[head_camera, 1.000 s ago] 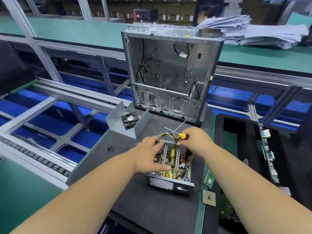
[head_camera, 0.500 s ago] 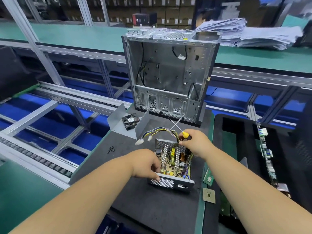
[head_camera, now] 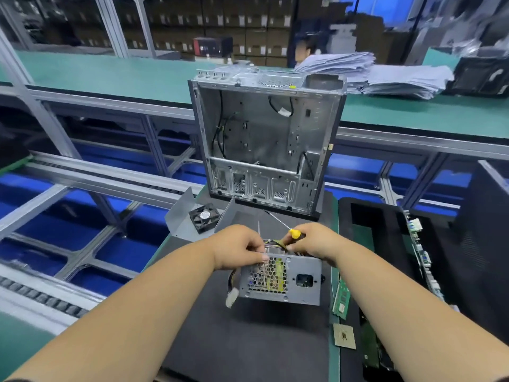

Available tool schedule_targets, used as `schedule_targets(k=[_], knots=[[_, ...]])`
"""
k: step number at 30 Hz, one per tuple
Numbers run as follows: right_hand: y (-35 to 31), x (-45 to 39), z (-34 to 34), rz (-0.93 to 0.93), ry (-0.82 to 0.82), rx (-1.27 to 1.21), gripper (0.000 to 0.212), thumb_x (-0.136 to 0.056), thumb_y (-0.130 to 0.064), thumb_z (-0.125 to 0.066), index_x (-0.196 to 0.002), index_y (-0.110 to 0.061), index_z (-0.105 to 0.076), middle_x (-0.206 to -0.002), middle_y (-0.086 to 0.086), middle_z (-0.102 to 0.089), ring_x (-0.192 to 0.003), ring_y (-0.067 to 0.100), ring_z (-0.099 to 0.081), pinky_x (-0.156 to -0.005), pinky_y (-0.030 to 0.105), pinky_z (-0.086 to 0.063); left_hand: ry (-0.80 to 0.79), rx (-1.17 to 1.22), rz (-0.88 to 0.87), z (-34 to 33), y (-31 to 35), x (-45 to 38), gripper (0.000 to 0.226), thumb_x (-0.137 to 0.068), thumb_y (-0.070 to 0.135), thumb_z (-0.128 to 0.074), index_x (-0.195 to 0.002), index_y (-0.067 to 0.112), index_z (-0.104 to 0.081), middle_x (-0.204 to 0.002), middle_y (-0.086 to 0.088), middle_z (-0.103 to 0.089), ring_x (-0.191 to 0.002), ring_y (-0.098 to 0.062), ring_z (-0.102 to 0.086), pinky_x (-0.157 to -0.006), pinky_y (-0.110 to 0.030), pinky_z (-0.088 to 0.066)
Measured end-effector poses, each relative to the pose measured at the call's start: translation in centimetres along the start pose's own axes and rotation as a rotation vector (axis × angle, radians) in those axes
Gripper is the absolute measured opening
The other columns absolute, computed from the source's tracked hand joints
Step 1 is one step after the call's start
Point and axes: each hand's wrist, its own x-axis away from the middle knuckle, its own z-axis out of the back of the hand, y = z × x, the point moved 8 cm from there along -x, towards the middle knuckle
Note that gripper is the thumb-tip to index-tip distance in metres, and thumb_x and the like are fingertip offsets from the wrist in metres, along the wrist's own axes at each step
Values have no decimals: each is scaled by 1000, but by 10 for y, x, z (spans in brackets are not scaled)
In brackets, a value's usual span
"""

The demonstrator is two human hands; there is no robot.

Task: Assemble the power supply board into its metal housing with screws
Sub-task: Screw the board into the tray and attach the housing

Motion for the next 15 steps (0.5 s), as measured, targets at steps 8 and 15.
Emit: schedule_targets(k=[8, 15], knots=[[11, -21, 0, -245, -108, -242, 21, -81, -7, -65, -96, -14, -79, -107, 26, -70, -85, 28, -53, -75, 41, -40, 45, 253, 82, 16, -31, -41, 12, -89, 28, -68, -79, 25, -73, -71, 19, -66, -64, 12, -56, -70, -17, -43], [37, -42, 10, -338, -33, -446, 15, -80, -10, -67, -84, -12, -81, -98, 23, -64, -82, 30, -53, -63, 33, -40, -87, 561, 105, 13, -40, -78, 34, -91, 10, -63, -78, 37, -79, -91, 10, -76, -91, -5, -71, -89, -24, -52]])
